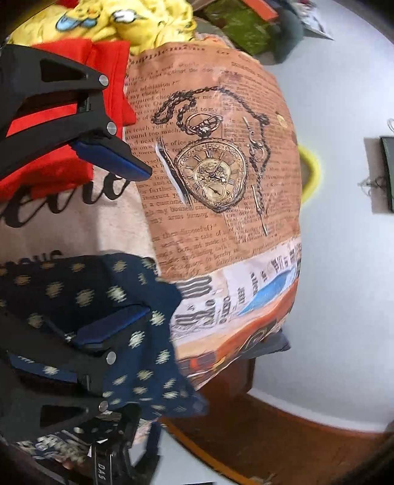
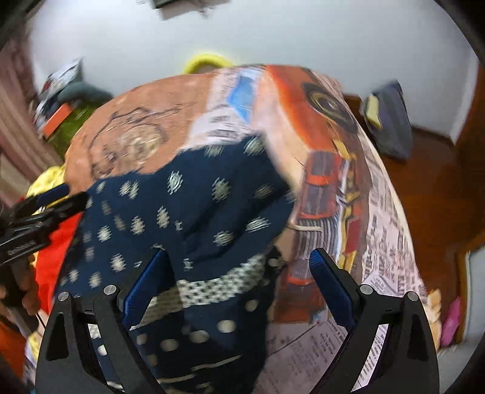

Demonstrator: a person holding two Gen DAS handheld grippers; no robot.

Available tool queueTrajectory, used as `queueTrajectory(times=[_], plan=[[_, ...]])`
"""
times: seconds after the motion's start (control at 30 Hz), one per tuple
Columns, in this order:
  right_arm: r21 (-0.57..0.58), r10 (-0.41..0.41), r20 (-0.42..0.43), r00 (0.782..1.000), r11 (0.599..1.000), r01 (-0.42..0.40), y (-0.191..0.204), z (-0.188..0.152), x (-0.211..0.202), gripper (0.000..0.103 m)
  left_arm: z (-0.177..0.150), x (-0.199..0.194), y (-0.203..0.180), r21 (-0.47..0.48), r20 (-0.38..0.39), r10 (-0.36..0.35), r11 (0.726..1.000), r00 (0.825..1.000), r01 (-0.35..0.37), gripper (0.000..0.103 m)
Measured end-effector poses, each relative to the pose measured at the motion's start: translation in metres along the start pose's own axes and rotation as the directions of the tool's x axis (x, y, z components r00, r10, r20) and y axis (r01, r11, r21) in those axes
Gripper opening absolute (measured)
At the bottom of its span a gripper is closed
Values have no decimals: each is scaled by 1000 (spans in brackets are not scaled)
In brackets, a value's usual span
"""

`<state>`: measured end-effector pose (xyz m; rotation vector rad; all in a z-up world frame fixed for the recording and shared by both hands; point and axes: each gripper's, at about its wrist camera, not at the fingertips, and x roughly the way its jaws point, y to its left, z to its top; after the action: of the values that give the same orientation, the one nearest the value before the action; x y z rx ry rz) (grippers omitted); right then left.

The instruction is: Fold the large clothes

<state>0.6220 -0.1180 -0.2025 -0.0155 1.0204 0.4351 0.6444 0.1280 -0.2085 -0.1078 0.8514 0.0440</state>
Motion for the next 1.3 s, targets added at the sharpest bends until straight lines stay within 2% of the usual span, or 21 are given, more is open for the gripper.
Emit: queueTrajectory(times=[0.07, 0.13, 0.2, 0.3, 0.37, 0.43, 0.57, 0.73, 0.83, 0.9, 1.03, 1.13, 1.3], plan=[[37, -18, 10, 1000, 999, 18, -13, -2, -2, 93, 5, 11, 5, -7, -19, 27, 1000, 999, -27, 87], [62, -64, 21, 998, 996, 62, -21, -1, -7, 93, 10, 15, 11, -18, -30, 91, 996, 995, -91, 87], [68, -42, 25, 999, 997, 40, -29, -2, -18, 93, 14, 16, 20, -20, -50, 146, 989, 988, -147, 86], [86, 10, 57, 998, 996, -15, -36, -9, -42, 93, 11, 1, 29, -7, -28, 148, 989, 989, -148, 86], [74, 49, 73, 996, 996, -54, -34, -13, -57, 93, 5, -16, 29, 29, -8, 136, 990, 991, -136, 86], [39, 51, 93, 994, 998, -55, -23, -17, -69, 94, -3, -29, 27, 58, 2, 122, 991, 993, -122, 86], [-26, 89, 107, 990, 996, -87, -1, -28, -84, 94, -25, -56, 18, 89, -13, 32, 996, 999, -31, 86], [-46, 126, 84, 988, 991, -123, 11, -40, -79, 94, -48, -68, 6, 81, -36, -57, 995, 998, 59, 86], [-39, 142, 43, 989, 989, -140, 14, -49, -67, 94, -61, -66, -2, 67, -76, -106, 991, 991, 112, 86], [-21, 153, 20, 988, 988, -153, 13, -54, -59, 94, -71, -58, -5, 40, -117, -163, 985, 980, 169, 86], [70, 198, -28, 980, 978, -196, 2, -63, -36, 94, -82, -40, -3, -69, -166, -290, 957, 943, 282, 86], [148, 274, -66, 960, 954, -262, -6, -67, -20, 94, -84, -25, 3, -184, -178, -384, 918, 906, 352, 87], [215, 369, -99, 924, 915, -342, -8, -68, 0, 94, -88, 7, 6, -318, -223, -507, 845, 833, 429, 89]])
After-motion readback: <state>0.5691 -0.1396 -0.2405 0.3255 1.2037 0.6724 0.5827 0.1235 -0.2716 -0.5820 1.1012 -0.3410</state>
